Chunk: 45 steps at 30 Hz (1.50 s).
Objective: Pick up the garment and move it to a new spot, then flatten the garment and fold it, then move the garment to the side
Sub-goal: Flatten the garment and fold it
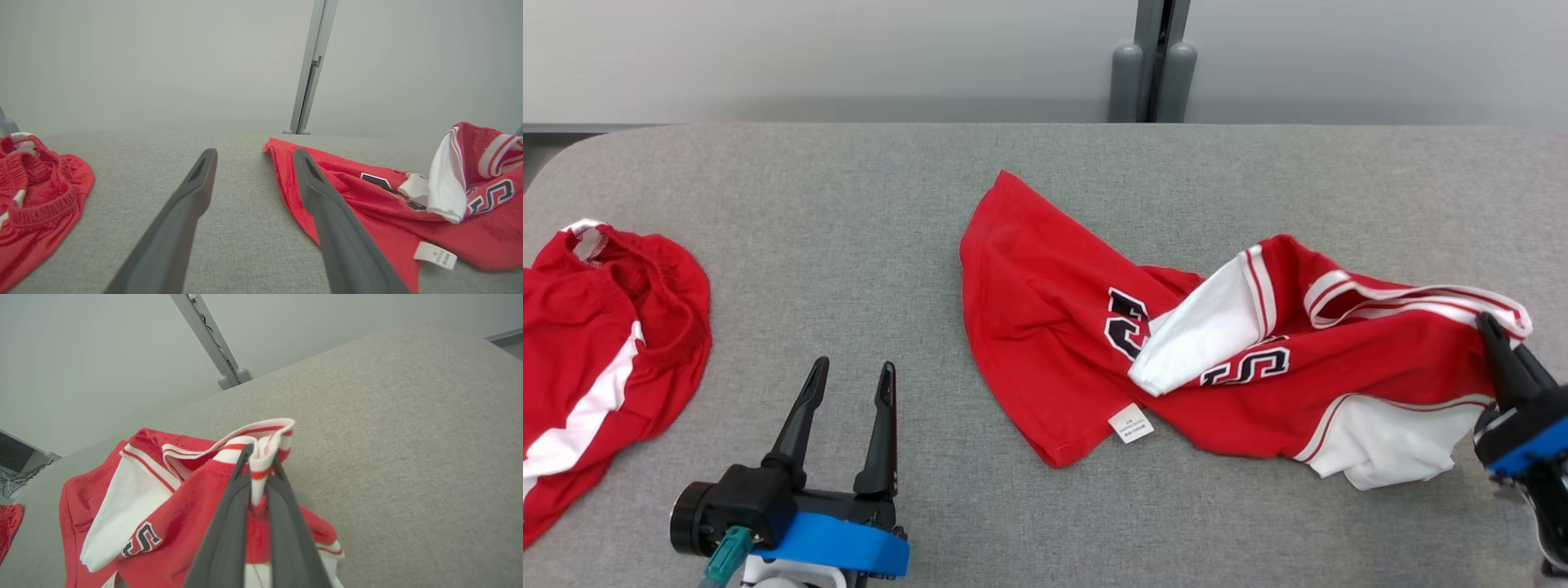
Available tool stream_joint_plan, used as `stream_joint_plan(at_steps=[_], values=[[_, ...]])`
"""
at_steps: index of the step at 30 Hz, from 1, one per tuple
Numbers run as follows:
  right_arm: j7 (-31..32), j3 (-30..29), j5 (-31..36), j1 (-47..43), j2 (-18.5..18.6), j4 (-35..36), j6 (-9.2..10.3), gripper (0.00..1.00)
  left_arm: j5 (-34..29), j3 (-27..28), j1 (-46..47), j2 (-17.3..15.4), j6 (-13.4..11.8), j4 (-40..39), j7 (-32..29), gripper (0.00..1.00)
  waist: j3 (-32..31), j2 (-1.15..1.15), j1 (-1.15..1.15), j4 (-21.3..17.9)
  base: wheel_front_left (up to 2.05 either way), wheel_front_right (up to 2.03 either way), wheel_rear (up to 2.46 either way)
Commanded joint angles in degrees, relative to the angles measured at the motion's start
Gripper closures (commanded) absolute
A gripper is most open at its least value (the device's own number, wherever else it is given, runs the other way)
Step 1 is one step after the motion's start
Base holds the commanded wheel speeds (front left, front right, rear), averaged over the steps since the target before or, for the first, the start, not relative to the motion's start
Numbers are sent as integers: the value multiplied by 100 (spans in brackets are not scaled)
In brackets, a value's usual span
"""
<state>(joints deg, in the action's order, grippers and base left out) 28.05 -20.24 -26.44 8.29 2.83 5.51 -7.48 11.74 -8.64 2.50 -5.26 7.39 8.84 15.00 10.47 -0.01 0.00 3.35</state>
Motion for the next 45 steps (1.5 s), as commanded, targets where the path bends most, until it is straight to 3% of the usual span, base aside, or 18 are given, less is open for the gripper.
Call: stream_joint_plan(at_steps=[1, 8, 9, 10, 19, 22, 24, 28, 37, 45], values=[[-131, -96, 163, 331, 12, -420, -3, 100, 22, -46, 101, -30, 6, -7, 26, 0, 44, 1, 0, 33, 0, 0, 0], [-697, -317, 847, 1664, 9, -2534, -3, 100, 59, -156, 242, -86, 6, 27, 26, 0, 164, 1, 0, 211, 0, 0, 0], [-772, -251, 863, 1836, 8, -2758, -3, 57, 65, -169, 253, -87, 5, 28, 26, 0, 176, 1, 0, 240, 0, 0, 0], [-871, -357, 918, 1951, 19, -2986, -3, 0, 76, -183, 254, -92, 5, 33, 26, 0, 186, 1, 0, 268, 0, 0, 0], [-2445, -65, 2048, 2410, 118, -3696, -3, 0, 58, -73, 150, -98, 6, 86, 26, 0, 52, 1, 0, 240, 0, 0, 0], [-2898, 167, 2270, 2140, 143, -3515, -3, 0, 35, -42, 110, -74, 1, 99, 26, 0, -80, 1, 0, 161, 0, 0, 0], [-3067, 316, 2083, 1925, 105, -3348, -3, 0, 33, -6, 37, -65, -14, 116, 26, 0, -180, 1, 0, 82, 0, 0, 0], [-3453, 724, 1997, 1045, 71, -2586, -2, 0, -18, 97, -113, -54, -44, 131, 26, 0, -415, 1, 0, -112, 0, 0, 0], [-3337, 1161, 1886, -351, 12, -1084, -3, 0, -25, 388, -369, -76, -136, 170, 26, 0, -713, 1, 0, -365, 0, 0, 0], [-3164, 1341, 1597, -1205, 11, -477, -3, 0, -4, 529, -633, -48, -137, 283, 26, 0, -1043, 1, 0, -367, 0, 0, 0]])
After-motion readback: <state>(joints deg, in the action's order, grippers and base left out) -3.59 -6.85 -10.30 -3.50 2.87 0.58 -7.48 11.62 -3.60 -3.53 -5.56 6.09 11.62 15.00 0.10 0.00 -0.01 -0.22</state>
